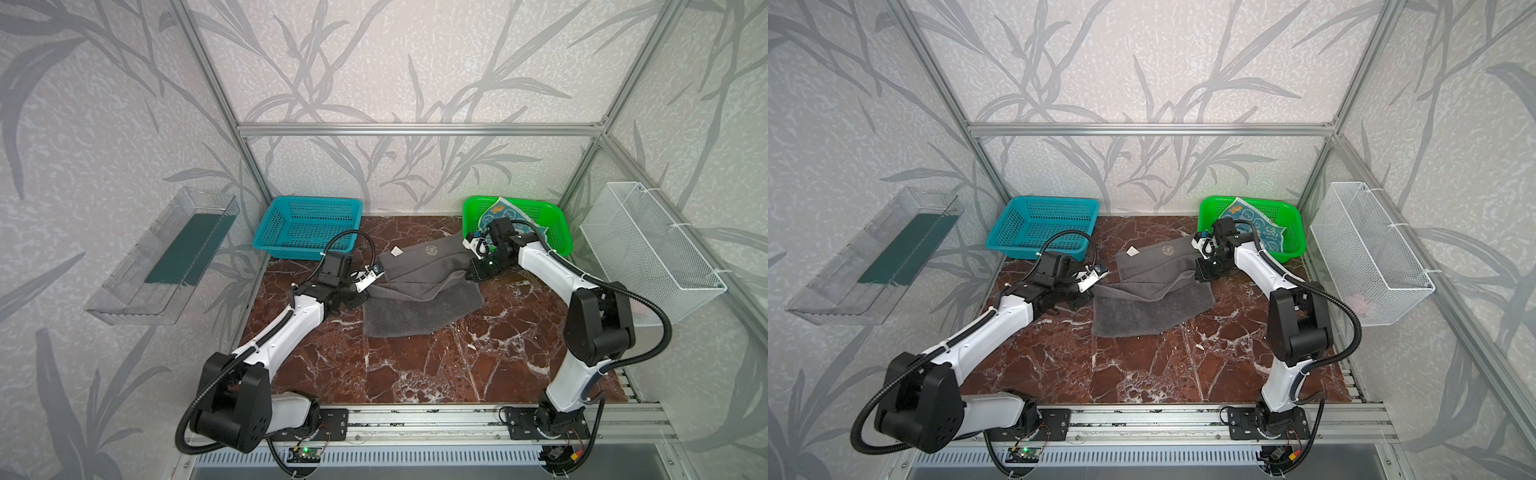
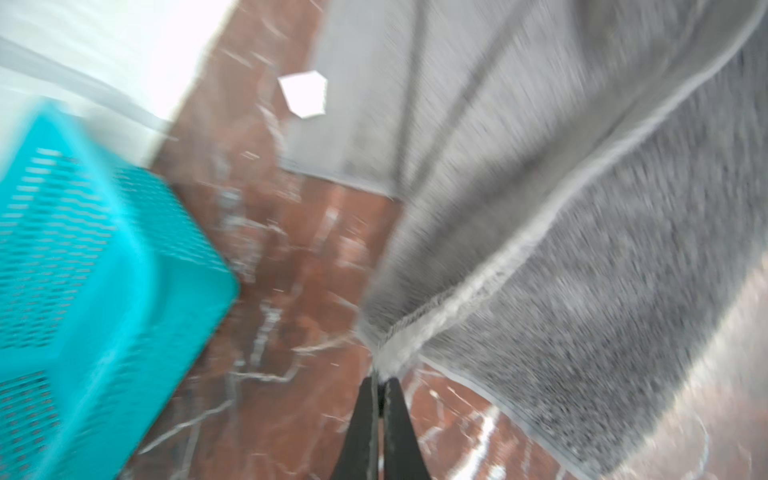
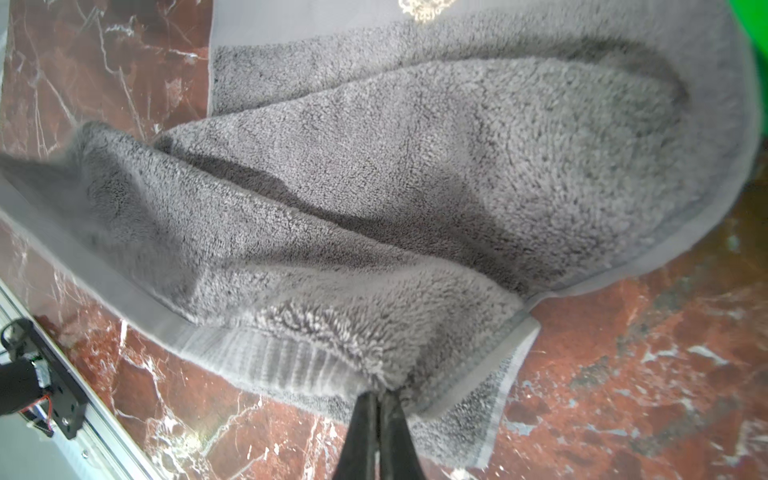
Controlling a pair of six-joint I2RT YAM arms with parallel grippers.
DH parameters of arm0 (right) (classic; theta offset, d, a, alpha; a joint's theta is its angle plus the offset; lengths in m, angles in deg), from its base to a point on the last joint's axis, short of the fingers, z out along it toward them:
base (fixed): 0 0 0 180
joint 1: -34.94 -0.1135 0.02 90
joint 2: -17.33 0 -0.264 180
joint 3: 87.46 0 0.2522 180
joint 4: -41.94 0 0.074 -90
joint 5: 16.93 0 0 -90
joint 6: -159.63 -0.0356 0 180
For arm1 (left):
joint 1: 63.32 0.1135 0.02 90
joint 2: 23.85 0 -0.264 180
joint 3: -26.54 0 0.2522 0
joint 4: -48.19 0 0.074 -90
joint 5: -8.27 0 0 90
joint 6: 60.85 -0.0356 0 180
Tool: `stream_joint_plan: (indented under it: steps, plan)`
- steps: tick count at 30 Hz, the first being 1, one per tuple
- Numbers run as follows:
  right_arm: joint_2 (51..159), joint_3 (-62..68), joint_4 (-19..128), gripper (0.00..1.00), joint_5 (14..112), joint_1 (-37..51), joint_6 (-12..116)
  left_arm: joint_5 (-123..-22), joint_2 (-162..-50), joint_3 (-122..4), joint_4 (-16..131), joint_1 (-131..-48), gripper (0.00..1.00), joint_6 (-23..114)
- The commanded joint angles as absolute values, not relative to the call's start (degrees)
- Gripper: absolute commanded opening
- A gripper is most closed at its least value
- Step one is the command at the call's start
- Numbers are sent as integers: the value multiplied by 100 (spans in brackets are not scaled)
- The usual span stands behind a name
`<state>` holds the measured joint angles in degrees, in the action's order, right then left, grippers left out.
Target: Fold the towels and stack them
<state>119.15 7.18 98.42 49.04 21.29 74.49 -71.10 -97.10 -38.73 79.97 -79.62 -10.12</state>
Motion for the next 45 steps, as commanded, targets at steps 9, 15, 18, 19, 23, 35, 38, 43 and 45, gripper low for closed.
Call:
stream_joint_plan:
  steps: [9,15,18,19,23,35,38,43,45]
  plan:
    - [10678,777,10403,0,4635,2094,8554,-7044,-8923,-4526,7570,-7866,0,-431]
    - [10399,704,10686,0,4534,2080,8579,-7090,-8761,-4691,8002,-7782,0,-562]
    - [10558,565,10917,0,4612,1950,8345,-6995,-8784,-4432,8178,-7783,0,-613]
    - [10603,431,10901,0,4618,1899,8224,-6949,-8784,-4272,8161,-7782,0,-576]
    - [10915,-242,10270,0,4320,1762,7544,-6640,-8854,-3695,7901,-7785,0,-349]
    - [12622,752,10287,14,4973,1499,7426,-6767,-10043,-3638,7398,-7794,0,-330]
    - [12490,883,10218,28,5158,1477,7532,-6843,-10373,-3752,7324,-7785,0,-372]
    - [11843,593,10066,43,5737,1195,8227,-6993,-10769,-3931,7269,-7775,0,-396]
    - [11668,423,10045,45,6227,1016,8512,-6999,-10883,-3967,7203,-7774,0,-365]
